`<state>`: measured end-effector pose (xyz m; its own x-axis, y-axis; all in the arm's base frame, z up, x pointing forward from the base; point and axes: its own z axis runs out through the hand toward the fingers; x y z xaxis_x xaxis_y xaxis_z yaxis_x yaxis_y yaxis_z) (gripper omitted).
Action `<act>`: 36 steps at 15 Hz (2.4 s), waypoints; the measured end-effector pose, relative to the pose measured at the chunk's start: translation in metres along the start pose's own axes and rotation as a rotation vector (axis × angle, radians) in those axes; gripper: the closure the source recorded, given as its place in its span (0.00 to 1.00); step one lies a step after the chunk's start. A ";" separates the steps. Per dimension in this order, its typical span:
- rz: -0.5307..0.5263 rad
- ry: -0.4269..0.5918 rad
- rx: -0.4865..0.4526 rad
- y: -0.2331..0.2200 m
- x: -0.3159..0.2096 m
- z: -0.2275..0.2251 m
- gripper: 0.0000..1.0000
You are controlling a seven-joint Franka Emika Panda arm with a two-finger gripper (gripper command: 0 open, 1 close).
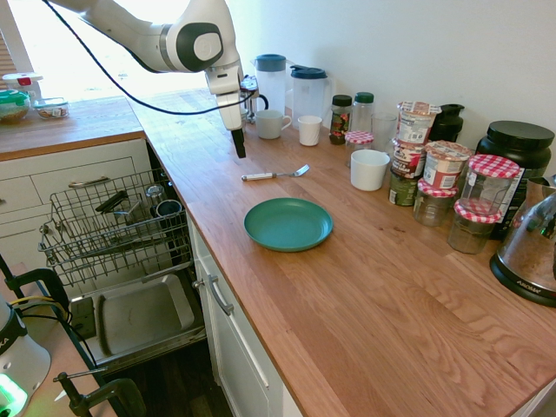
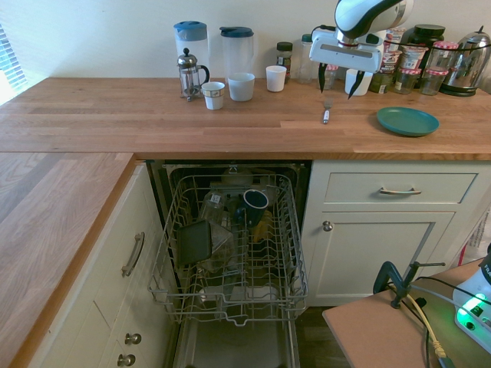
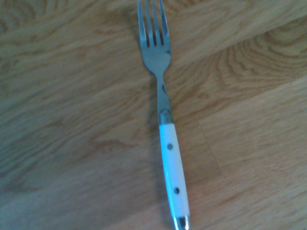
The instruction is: Put the fork in the dishwasher
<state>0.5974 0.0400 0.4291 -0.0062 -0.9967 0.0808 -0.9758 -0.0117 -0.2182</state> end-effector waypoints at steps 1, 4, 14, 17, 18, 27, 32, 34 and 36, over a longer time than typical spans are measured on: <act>0.023 0.005 -0.002 -0.007 0.000 0.003 0.00; 0.054 0.008 -0.034 -0.022 0.005 0.026 0.00; 0.095 0.002 -0.107 -0.063 0.024 0.082 0.00; 0.090 0.002 -0.127 -0.068 0.029 0.094 0.00; 0.091 -0.001 -0.133 -0.069 0.030 0.097 0.00; 0.081 -0.013 -0.144 -0.075 0.036 0.108 1.00; 0.074 -0.015 -0.148 -0.079 0.035 0.113 1.00; 0.073 -0.016 -0.148 -0.080 0.035 0.113 1.00; 0.076 -0.020 -0.149 -0.079 0.036 0.114 1.00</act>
<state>0.6996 -0.0042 0.3389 -0.0778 -0.9957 0.0495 -0.9944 0.0739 -0.0761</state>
